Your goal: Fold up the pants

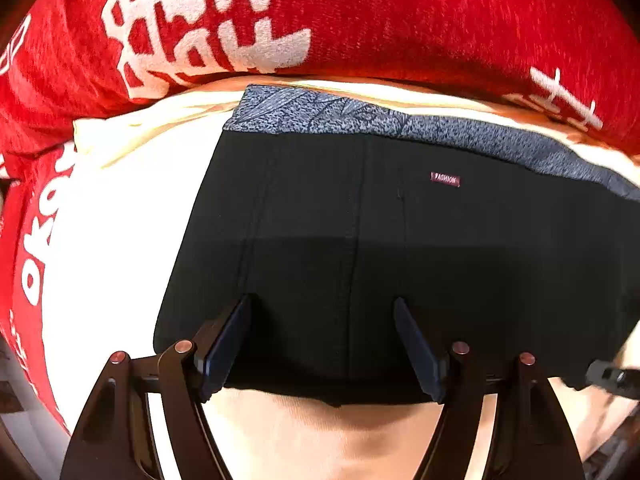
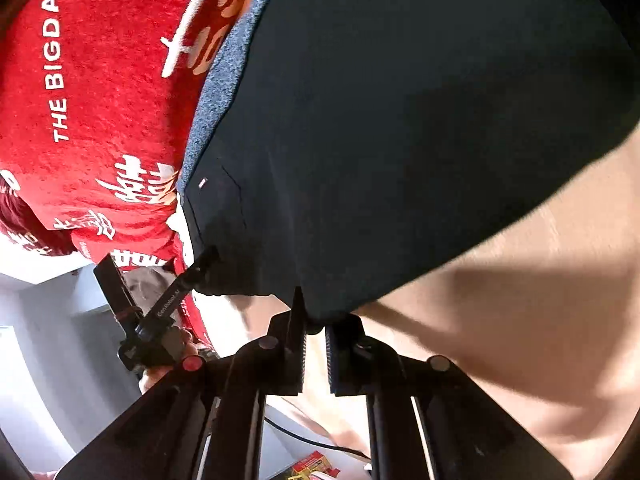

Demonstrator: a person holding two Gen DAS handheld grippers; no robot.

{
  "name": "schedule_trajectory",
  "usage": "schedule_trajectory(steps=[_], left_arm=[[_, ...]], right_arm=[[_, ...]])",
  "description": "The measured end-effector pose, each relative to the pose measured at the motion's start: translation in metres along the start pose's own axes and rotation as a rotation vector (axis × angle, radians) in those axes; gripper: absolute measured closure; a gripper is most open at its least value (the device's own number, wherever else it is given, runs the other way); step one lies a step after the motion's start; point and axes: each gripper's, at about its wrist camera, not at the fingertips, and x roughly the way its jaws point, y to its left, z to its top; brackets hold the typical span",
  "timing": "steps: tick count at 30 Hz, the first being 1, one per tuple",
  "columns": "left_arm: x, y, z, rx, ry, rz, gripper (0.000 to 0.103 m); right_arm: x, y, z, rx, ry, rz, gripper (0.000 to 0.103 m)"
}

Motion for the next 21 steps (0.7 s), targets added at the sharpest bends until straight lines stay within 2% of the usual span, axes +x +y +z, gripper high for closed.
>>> schedule_trajectory(steps=[1,4,6,9,10,13,18,19,20,21], left_arm=[[-0.006,0.003,0.002,-0.013,-0.001,-0.021,0.028],[-0.027,0.013,0.010,-0.032,-0.052,-0.054,0.028],[-0.037,0.026,0.021,-0.051,-0.079,-0.093,0.028],[-0.034,0.048,0.041,-0.080,-0.086,-0.122,0.028],[-0.031,0.055,0.046,-0.088,-0.077,-0.146,0.028],[-0.010,0.074,0.059,-0.110,-0.017,-0.236,0.028],[0.014,0.080,0.050,-0.026,0.055,-0.245,0.028],[0.014,0.081,0.047,-0.014,0.053,-0.247,0.030],[0.013,0.081,0.045,-0.006,0.047,-0.247,0.041],[0.012,0.083,0.044,-0.001,0.041,-0.236,0.045]], right_arm=[[-0.001,0.003,-0.002,-0.013,0.016,-0.021,0.087],[-0.005,0.018,-0.010,-0.067,0.107,-0.035,0.086],[-0.011,0.036,-0.014,-0.143,0.124,-0.025,0.084],[-0.014,0.074,-0.007,-0.288,0.130,-0.047,0.072],[-0.012,0.083,-0.003,-0.309,0.128,-0.053,0.069],[-0.001,0.102,0.008,-0.314,0.120,-0.032,0.068],[0.021,0.105,0.018,-0.296,0.142,-0.013,0.068],[0.025,0.106,0.019,-0.302,0.148,-0.018,0.068],[0.032,0.110,0.021,-0.306,0.153,-0.018,0.068],[0.035,0.113,0.022,-0.308,0.158,-0.019,0.068]])
